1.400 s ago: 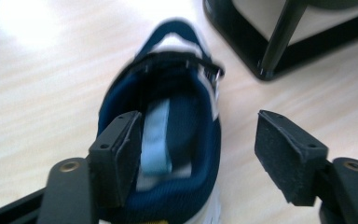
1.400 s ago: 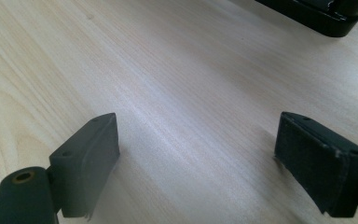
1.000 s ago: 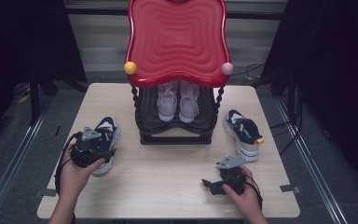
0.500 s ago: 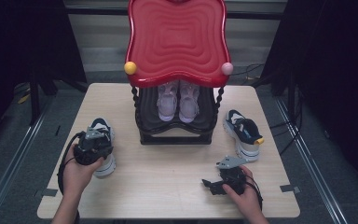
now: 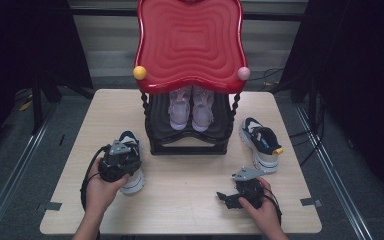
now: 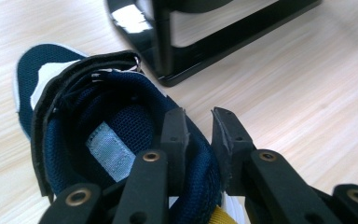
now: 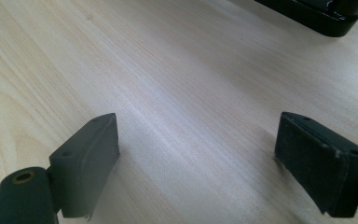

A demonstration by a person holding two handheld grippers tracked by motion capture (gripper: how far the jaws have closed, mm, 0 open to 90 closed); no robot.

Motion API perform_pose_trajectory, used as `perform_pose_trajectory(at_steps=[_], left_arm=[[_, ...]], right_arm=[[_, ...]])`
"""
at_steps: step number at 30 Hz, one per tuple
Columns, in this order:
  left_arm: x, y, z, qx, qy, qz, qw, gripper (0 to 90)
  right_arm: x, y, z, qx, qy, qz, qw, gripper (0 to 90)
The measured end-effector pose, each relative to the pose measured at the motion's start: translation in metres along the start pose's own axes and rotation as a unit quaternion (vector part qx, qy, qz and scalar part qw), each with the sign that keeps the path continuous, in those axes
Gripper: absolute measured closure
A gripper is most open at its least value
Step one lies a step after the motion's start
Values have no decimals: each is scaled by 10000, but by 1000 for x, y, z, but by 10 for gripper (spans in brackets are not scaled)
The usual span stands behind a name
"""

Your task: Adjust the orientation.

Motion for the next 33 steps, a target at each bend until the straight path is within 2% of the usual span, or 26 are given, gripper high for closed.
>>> perform_pose_trajectory(at_steps=[3, 8, 11, 13, 16, 17, 18, 19, 20, 24, 25, 27, 28, 32, 33], left_arm=[[-5, -1, -4, 40, -75, -44, 10000, 725], [-11, 7, 0, 42, -216, -4, 9998, 561], [-11, 9, 3, 56, -414, 189, 9989, 466], [-12, 11, 5, 73, -427, 303, 9986, 406], [-13, 13, 9, 219, -459, 581, 9970, 371], [-14, 12, 9, 253, -529, 668, 9960, 360], [-15, 12, 9, 299, -636, 810, 9942, 361], [-15, 12, 9, 290, -677, 873, 9935, 368], [-14, 13, 9, 383, -728, 963, 9919, 377], [-8, 11, 4, 478, -961, 966, 9895, 589], [-7, 10, 3, 415, -990, 921, 9899, 627], [-5, 9, 1, 493, -929, 881, 9905, 665], [-5, 8, 1, 504, -886, 795, 9916, 684], [-8, 5, -3, 456, -787, 678, 9935, 697], [-10, 4, -5, 454, -817, 642, 9935, 695]], right_arm=[[0, 0, 0, -2, -2, 1, 10000, 130], [0, 0, 0, -2, -10, 3, 10000, 130], [0, 0, 0, -2, -12, 3, 10000, 130], [0, 0, 0, -1, 1, -1, 10000, 129], [0, 0, 0, -6, -3, -1, 10000, 130], [0, 0, 0, -3, -1, 0, 10000, 130], [0, 0, 0, -2, -1, 0, 10000, 130], [0, 0, 0, -2, 0, 0, 10000, 130], [0, 0, 0, -3, -2, 1, 10000, 130], [0, 0, 0, -2, 0, 1, 10000, 129], [0, 0, 0, -2, 1, 0, 10000, 130], [0, 0, 0, -1, 3, 1, 10000, 130], [0, 0, 0, -2, 2, 1, 10000, 129], [0, 0, 0, -1, 1, 0, 10000, 130], [0, 0, 0, -2, 0, 1, 10000, 129]])
Point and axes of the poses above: each handheld gripper's, and its own axes: y roughly backward along the jaws, x roughly out of its underside, z roughly to its left, the point moved 3 cm from there along -y, roughly forward along the jaws, and after that the axes turned 4 degrees about z, right-handed, at the moved point
